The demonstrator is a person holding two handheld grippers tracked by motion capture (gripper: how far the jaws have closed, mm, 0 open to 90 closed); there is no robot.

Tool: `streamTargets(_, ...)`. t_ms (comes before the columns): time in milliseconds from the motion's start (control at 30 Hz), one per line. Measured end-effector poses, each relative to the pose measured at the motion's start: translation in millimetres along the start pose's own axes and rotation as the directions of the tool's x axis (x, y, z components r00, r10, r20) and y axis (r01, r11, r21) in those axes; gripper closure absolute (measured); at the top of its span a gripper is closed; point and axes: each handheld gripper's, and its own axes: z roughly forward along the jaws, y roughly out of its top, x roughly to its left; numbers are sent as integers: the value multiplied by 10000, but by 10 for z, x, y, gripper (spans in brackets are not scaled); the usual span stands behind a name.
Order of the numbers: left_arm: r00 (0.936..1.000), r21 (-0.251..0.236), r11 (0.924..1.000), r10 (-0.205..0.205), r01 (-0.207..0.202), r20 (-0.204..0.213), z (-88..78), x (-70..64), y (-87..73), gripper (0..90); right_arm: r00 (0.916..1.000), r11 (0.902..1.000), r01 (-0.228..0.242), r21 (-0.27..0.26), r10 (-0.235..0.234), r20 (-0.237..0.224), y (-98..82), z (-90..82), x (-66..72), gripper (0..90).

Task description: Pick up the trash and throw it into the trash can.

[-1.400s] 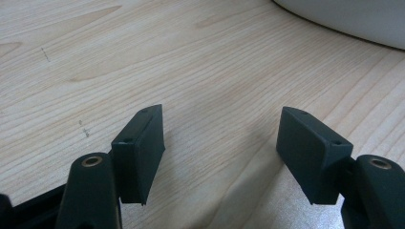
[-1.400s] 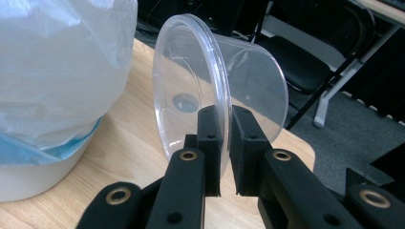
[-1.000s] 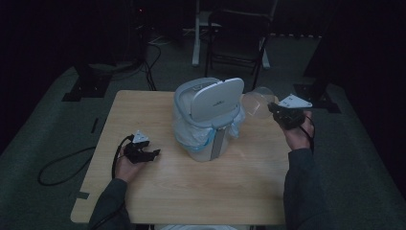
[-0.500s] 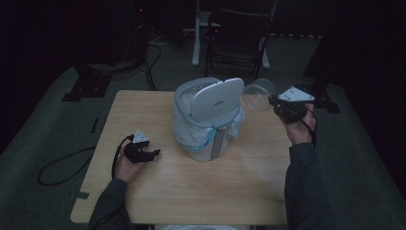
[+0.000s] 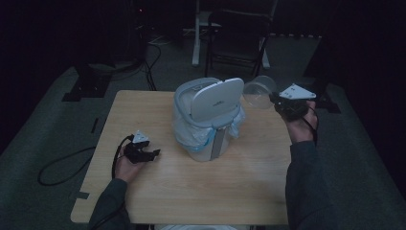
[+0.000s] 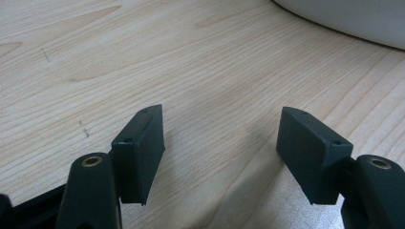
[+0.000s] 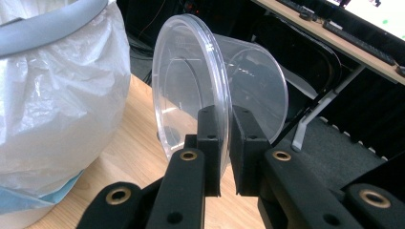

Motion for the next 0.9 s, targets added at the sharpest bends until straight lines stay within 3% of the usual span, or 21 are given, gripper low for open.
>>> streamTargets(500,10000,4,10000,21,-21,-21,1,-2,0,343,9999,9998,138,-174,-137,37,131,-50,-27,833)
streamTargets(900,10000,7,10000,14,-14,-15,0,-2,0,342,9992,9980,-211,-598,190,-361,227,-119,-86,833)
